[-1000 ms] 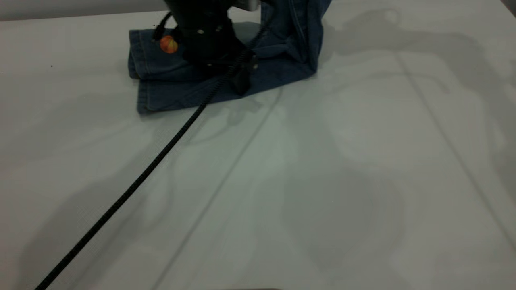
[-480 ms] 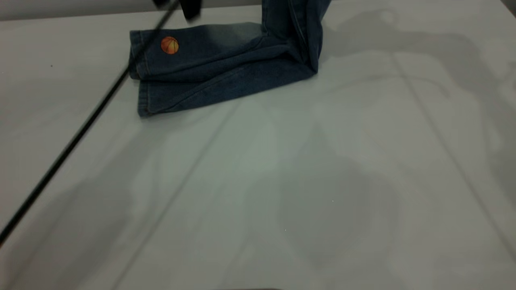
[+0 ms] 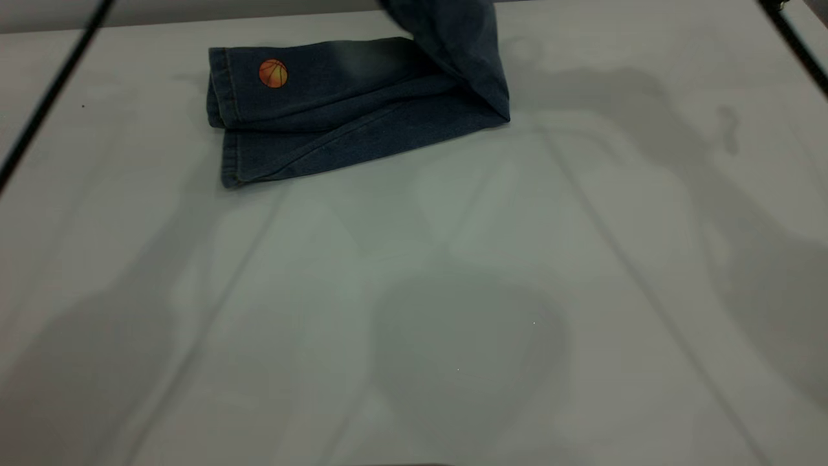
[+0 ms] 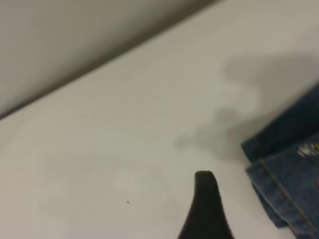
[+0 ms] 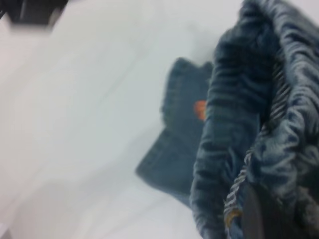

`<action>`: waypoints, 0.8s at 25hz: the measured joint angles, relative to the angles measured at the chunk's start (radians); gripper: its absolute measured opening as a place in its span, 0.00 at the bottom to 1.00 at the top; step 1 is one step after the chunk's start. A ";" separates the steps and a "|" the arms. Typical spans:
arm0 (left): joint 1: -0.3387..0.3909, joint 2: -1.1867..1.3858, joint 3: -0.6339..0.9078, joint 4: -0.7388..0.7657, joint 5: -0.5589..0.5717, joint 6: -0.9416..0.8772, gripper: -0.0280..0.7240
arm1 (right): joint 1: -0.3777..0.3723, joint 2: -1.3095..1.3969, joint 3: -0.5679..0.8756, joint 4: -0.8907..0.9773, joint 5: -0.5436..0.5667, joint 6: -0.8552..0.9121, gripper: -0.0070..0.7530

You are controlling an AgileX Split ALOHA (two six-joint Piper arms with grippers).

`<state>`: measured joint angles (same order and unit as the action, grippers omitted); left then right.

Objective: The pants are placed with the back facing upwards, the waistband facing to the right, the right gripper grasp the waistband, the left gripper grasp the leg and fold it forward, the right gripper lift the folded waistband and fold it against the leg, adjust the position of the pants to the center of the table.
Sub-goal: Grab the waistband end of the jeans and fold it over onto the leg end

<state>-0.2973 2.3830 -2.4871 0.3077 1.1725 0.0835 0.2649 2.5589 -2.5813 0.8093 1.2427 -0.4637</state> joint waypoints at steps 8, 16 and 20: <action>0.041 0.000 -0.053 0.004 0.000 -0.052 0.71 | 0.165 0.012 -0.001 -0.012 0.000 0.003 0.06; 0.041 0.000 -0.053 -0.024 0.000 -0.053 0.71 | 0.280 0.136 -0.005 0.000 -0.099 0.037 0.11; 0.041 0.000 -0.053 -0.038 0.000 -0.053 0.71 | 0.279 0.185 -0.005 0.006 -0.210 0.046 0.32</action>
<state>-0.2562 2.3830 -2.5399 0.2697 1.1725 0.0300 0.5440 2.7440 -2.5858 0.8155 1.0330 -0.4179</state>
